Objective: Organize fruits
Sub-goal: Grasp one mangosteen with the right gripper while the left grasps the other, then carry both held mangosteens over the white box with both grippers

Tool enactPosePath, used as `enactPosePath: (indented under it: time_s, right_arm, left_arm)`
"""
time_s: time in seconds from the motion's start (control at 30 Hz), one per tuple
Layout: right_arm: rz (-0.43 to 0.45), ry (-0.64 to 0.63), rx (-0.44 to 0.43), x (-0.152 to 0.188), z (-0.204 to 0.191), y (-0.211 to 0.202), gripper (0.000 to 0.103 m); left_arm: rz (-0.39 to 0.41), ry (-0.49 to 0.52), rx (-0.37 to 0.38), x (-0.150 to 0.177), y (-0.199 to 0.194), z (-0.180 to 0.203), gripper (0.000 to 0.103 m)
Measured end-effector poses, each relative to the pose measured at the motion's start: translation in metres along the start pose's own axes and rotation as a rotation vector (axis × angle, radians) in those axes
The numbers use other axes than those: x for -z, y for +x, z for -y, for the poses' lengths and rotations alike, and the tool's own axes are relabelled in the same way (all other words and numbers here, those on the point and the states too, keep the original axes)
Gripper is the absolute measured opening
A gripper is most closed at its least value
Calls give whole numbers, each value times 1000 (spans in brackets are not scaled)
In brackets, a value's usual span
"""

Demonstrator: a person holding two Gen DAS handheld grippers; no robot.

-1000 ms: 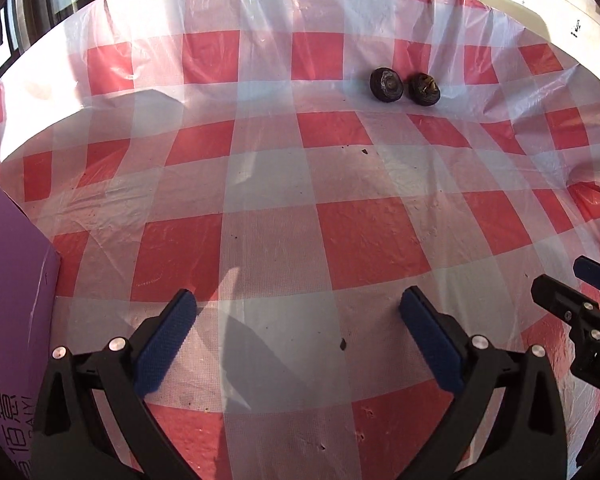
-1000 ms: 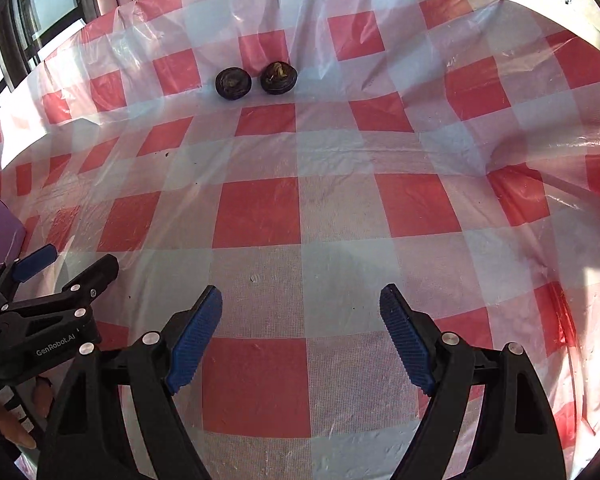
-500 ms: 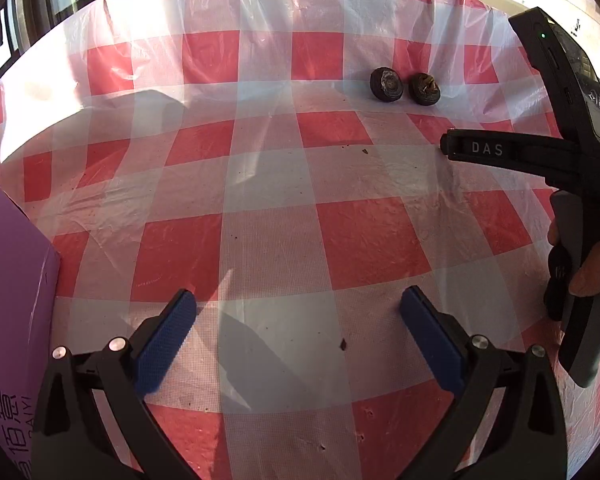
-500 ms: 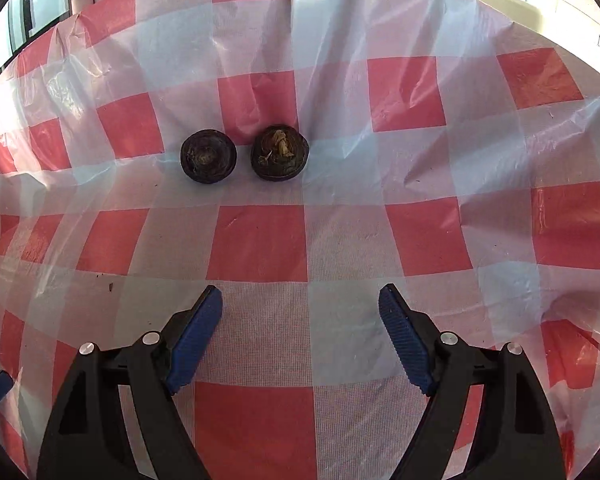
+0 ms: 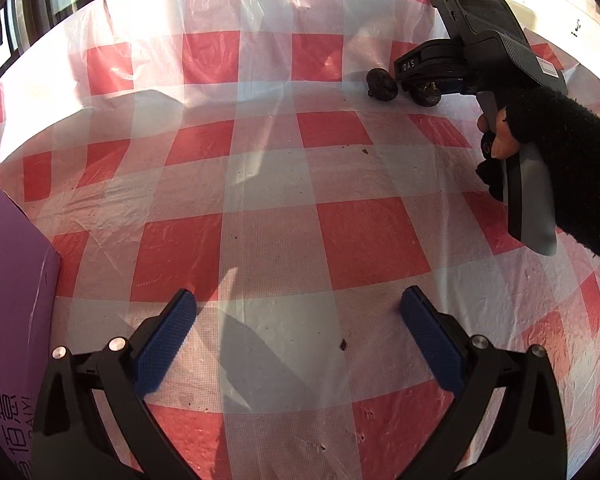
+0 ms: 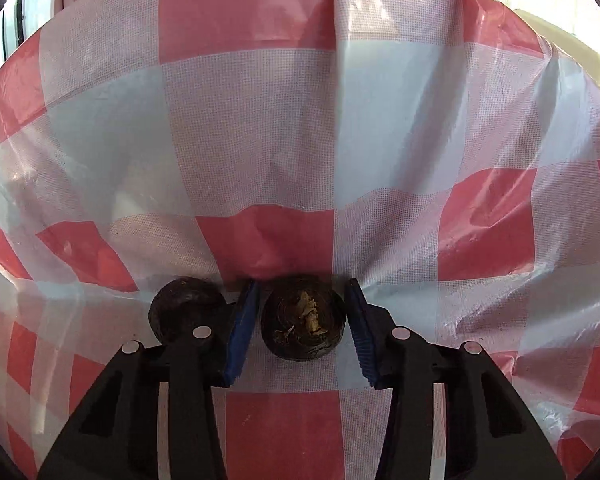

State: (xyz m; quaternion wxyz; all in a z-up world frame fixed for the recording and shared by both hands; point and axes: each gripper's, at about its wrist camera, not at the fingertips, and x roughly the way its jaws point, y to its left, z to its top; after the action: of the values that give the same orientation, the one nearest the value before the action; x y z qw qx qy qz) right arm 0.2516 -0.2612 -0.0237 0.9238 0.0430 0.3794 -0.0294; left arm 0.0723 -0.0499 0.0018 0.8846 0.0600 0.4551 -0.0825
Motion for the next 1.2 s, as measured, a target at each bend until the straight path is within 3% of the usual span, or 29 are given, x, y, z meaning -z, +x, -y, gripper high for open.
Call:
enactPosePath:
  time_s: [0.17, 0.23, 0.3, 0.4, 0.47, 0.57, 0.63, 0.77, 0.8, 0.9, 0.93, 1.2]
  right_arm:
    - [4, 110, -29, 47, 39, -53, 40]
    - [2, 110, -22, 71, 52, -76, 40]
    - [-9, 124, -31, 96, 66, -99, 40]
    - [-33, 121, -34, 132, 80, -126, 40]
    - [-54, 119, -38, 149, 81, -136, 40]
    - [-76, 125, -51, 173, 75, -155, 40]
    - [-83, 138, -64, 185, 78, -156, 40]
    - [-86, 147, -91, 191, 72, -161, 40]
    - [-84, 143, -96, 192, 69, -162, 40]
    - [-79, 138, -106, 194, 66, -168, 40]
    - [-78, 141, -109, 194, 65, -169, 40]
    - [-91, 160, -105, 198, 63, -164, 40]
  left_arm:
    - [1, -3, -1, 0, 0, 1, 102]
    - [-53, -12, -5, -8, 3, 2, 102]
    - [-104, -20, -9, -26, 10, 7, 101]
    - [-22, -32, -38, -63, 16, 22, 101]
    - [-34, -26, 2, -92, 36, 36, 101]
    - [-28, -13, -9, -132, 68, 57, 100]
    - [-28, -8, -12, -155, 87, 68, 90]
    - [-48, 10, -34, -186, 117, 87, 86]
    - [-54, 15, -31, -190, 122, 90, 77]
    - [-61, 28, 4, -192, 122, 96, 41]
    - [-59, 36, 4, -189, 118, 97, 36]
    - [-21, 127, 74, -127, 62, 98, 34]
